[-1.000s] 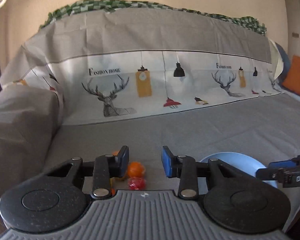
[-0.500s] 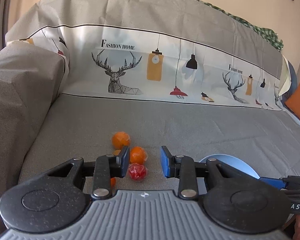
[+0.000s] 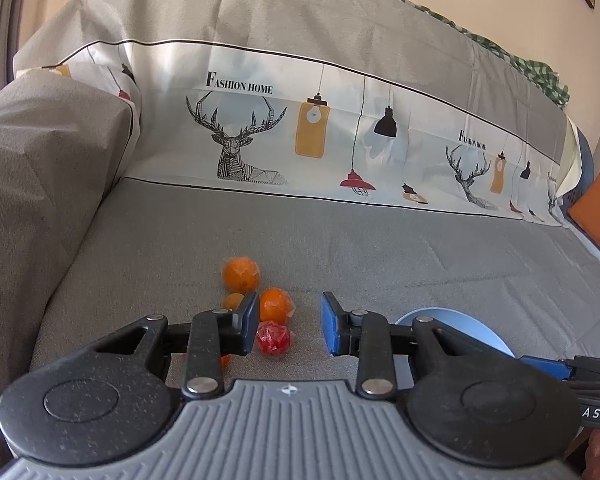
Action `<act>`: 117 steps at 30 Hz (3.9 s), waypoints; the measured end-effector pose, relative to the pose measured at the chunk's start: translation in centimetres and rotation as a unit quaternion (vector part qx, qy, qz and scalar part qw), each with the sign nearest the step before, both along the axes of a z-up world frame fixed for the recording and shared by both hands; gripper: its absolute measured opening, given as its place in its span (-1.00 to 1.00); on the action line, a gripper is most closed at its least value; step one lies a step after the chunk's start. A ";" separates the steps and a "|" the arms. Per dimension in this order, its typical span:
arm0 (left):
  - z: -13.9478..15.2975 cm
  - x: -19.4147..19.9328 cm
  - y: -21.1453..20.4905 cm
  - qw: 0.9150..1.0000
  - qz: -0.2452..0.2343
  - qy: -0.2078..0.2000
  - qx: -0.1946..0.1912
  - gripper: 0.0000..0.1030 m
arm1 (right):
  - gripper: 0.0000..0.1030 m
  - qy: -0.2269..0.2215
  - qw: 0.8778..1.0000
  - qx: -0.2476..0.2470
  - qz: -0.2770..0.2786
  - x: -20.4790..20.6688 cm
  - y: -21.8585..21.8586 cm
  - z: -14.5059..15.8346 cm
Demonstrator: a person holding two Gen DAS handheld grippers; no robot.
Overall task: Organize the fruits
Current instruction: 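Move the left tool back to the fruit pile toward a mandarin orange, then grasp a mandarin orange with the left tool while the right tool grasps a red net-wrapped fruit, then carry the orange and red fruit toward the blue plate with both tools, then lower the orange onto the plate and open the left tool while the right tool releases the red fruit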
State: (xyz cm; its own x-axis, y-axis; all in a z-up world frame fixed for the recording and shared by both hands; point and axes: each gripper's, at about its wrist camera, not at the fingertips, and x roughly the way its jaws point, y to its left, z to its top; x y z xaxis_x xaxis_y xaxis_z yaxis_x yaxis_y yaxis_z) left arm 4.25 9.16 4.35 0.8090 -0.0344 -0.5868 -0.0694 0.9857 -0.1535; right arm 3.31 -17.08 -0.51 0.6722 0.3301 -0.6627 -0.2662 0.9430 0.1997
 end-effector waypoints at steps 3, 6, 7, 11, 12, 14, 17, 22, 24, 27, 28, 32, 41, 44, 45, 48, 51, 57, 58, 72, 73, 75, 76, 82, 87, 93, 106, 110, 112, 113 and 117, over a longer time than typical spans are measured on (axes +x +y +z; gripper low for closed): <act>0.0 -0.1 0.3 1.000 0.002 0.001 -0.008 -0.30 | 0.04 -0.001 1.000 0.000 0.001 0.0 0.0 0.0; 0.0 0.0 0.7 1.000 0.007 0.002 -0.018 -0.30 | 0.04 -0.001 1.000 0.000 0.001 0.0 0.0 0.0; 0.0 0.1 1.1 1.000 0.015 0.003 -0.027 -0.30 | 0.04 -0.001 1.000 0.000 0.001 0.0 0.0 0.0; -0.4 -0.2 5.3 0.989 0.105 0.008 -0.104 -0.30 | -0.12 -0.002 1.000 -0.001 0.001 -0.1 0.0 0.0; -0.5 -0.3 6.5 0.984 0.126 0.011 -0.127 -0.30 | -0.15 -0.004 1.000 -0.002 0.002 -0.1 0.0 0.1; -0.9 -0.5 8.3 0.974 0.154 0.017 -0.168 -0.30 | -0.29 -0.009 1.000 -0.003 0.003 -0.2 0.1 0.3; -1.3 -0.3 9.7 0.964 0.170 0.032 -0.202 -0.30 | -0.37 -0.014 1.000 0.000 0.006 -0.1 0.2 0.5; -2.0 1.0 9.6 0.964 0.162 0.068 -0.200 -0.30 | -0.38 -0.016 1.000 0.006 0.016 0.1 0.9 0.6; -2.4 1.7 9.2 0.966 0.161 0.086 -0.185 -0.30 | -0.38 -0.015 1.000 0.009 0.023 0.2 1.2 0.6; -3.1 2.6 8.6 0.967 0.155 0.119 -0.164 -0.09 | -0.37 -0.013 0.999 0.013 0.032 0.3 1.7 0.5; -3.3 3.0 8.3 0.967 0.154 0.128 -0.155 -0.01 | -0.37 -0.012 0.999 0.014 0.035 0.3 2.0 0.5; -4.2 3.9 7.2 0.971 0.146 0.150 -0.113 0.21 | -0.36 -0.008 0.999 0.021 0.045 0.6 3.0 0.5; -5.4 5.1 5.6 0.975 0.130 0.170 -0.063 0.21 | -0.36 -0.002 0.997 0.023 0.080 1.1 6.4 0.0; -5.6 5.5 5.3 0.975 0.126 0.174 -0.053 0.05 | -0.36 0.002 0.996 0.022 0.089 1.5 7.4 -0.3; -5.6 5.6 5.2 0.975 0.125 0.175 -0.048 -0.10 | -0.36 0.004 0.996 0.022 0.091 1.7 7.7 -0.4; -5.6 5.7 4.7 0.977 0.117 0.176 -0.036 -0.23 | -0.36 0.007 0.995 0.024 0.097 2.2 8.5 -0.7; -5.4 5.5 4.7 0.977 0.123 0.171 -0.036 -0.24 | -0.36 0.009 0.994 0.026 0.102 2.9 9.7 -1.2; -4.7 4.7 6.7 0.971 0.163 0.154 -0.080 -0.24 | -0.36 0.008 0.994 0.026 0.110 4.7 12.7 -2.0; -4.7 4.6 6.8 0.970 0.167 0.153 -0.084 -0.24 | -0.36 0.007 0.993 0.026 0.111 5.0 13.2 -2.2; -4.0 4.3 7.4 0.969 0.186 0.140 -0.083 -0.24 | -0.15 0.025 0.991 -0.027 0.127 8.9 19.3 -5.9; -4.0 4.4 7.4 0.969 0.185 0.140 -0.082 -0.24 | -0.33 0.024 0.991 -0.031 0.128 9.0 19.5 -5.9; -4.0 4.4 7.3 0.969 0.186 0.138 -0.083 -0.24 | -0.36 0.020 0.990 -0.036 0.132 8.9 19.6 -5.8; -3.9 4.4 7.3 0.970 0.185 0.137 -0.083 -0.24 | -0.37 0.018 0.990 -0.037 0.133 8.8 19.6 -5.6; -2.9 3.6 6.6 0.975 0.176 0.114 -0.073 -0.25 | -0.37 0.001 0.989 -0.039 0.139 7.7 18.4 -3.6; -1.1 1.8 6.0 0.982 0.158 0.056 -0.088 -0.24 | -0.37 -0.017 0.990 -0.036 0.132 6.5 16.0 -0.6; 1.0 -0.6 3.5 0.990 0.106 0.002 -0.090 -0.24 | -0.37 -0.044 0.994 -0.018 0.098 3.6 11.1 3.8; 1.5 -3.3 -3.0 0.997 0.011 0.012 -0.081 -0.24 | -0.37 -0.053 0.998 -0.012 0.013 -1.9 0.3 4.1; 0.9 -3.3 -5.2 0.998 -0.029 0.020 -0.047 -0.24 | -0.38 -0.030 0.999 -0.026 -0.017 -1.3 -1.6 1.7; 0.4 -3.0 -5.9 0.998 -0.041 0.023 -0.034 -0.24 | -0.38 -0.030 0.999 -0.018 -0.025 -0.9 -2.2 1.5; 0.1 -2.8 -6.1 0.998 -0.045 0.025 -0.032 -0.24 | -0.38 -0.029 0.999 -0.019 -0.030 -0.8 -2.4 1.3; -0.7 -2.4 -6.4 0.997 -0.054 0.035 -0.041 -0.24 | -0.38 -0.022 0.999 -0.008 -0.038 -0.4 -2.7 1.0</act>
State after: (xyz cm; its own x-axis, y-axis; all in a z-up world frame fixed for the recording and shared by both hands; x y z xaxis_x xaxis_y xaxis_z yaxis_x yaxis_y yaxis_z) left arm 1.90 2.79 3.62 0.7549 -0.1689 -0.6337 0.0232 0.9725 -0.2316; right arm 2.95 -19.81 0.47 0.7241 0.2660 -0.6363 -0.2016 0.9640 0.1736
